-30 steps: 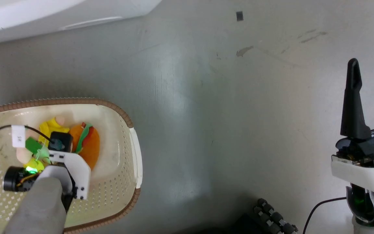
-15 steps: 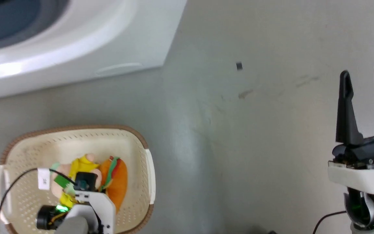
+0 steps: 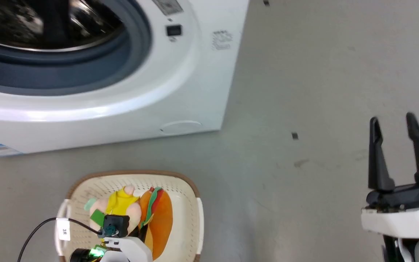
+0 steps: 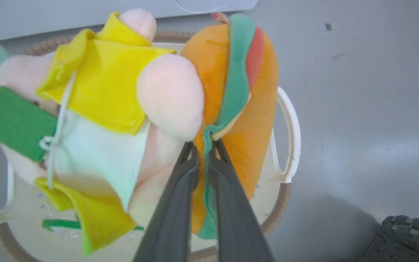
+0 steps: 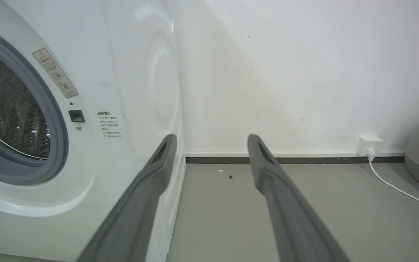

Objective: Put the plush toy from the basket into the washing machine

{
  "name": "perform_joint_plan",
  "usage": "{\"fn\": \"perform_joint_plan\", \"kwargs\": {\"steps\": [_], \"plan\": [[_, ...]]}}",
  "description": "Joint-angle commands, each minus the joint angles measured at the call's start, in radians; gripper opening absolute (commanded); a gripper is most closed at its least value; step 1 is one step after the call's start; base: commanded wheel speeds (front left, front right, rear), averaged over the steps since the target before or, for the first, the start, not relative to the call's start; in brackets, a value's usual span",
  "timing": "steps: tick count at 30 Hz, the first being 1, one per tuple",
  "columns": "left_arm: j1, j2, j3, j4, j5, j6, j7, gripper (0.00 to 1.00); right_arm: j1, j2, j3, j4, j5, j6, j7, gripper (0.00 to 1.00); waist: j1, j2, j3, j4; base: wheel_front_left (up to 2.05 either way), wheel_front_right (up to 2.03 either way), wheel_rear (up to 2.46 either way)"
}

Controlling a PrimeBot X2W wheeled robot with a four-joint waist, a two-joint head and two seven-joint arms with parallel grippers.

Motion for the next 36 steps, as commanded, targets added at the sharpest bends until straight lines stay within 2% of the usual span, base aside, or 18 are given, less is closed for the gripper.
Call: {"fn": "perform_joint_plan", "kwargs": {"steps": [1,8,20,30,36], "plan": [[0.024,0.007,0.014,-0.04,-0.003,-0.001,-0.005,0.0,0.021,0.0,0.003,0.005,-0.009,0.001,-0.004,1.0,0.0001,0.0,-0.076,0.061,0.0,0.0,0.0],[0.13,0.03,0.054,-0.253,0.032,0.015,-0.005,0.0,0.077,0.0,-0.01,0.018,-0.014,0.001,-0.004,1.0,0.0001,0.0,-0.169,0.108,0.0,0.0,0.0],[0.277,-0.006,0.171,-0.593,0.023,0.011,-0.006,0.0,0.15,0.0,-0.014,0.026,-0.017,0.001,-0.004,1.0,0.0001,0.0,-0.282,0.151,0.0,0.0,0.0],[0.279,0.005,0.268,-0.895,0.061,0.004,-0.006,0.0,0.149,0.0,0.007,0.012,-0.015,0.001,-0.004,1.0,0.0001,0.0,-0.261,0.133,0.0,0.0,0.0],[0.211,0.036,0.287,-0.957,0.068,0.003,0.002,0.0,0.134,0.0,0.009,-0.001,-0.014,0.001,-0.004,1.0,0.0001,0.0,-0.214,0.111,0.0,0.0,0.0]]}}
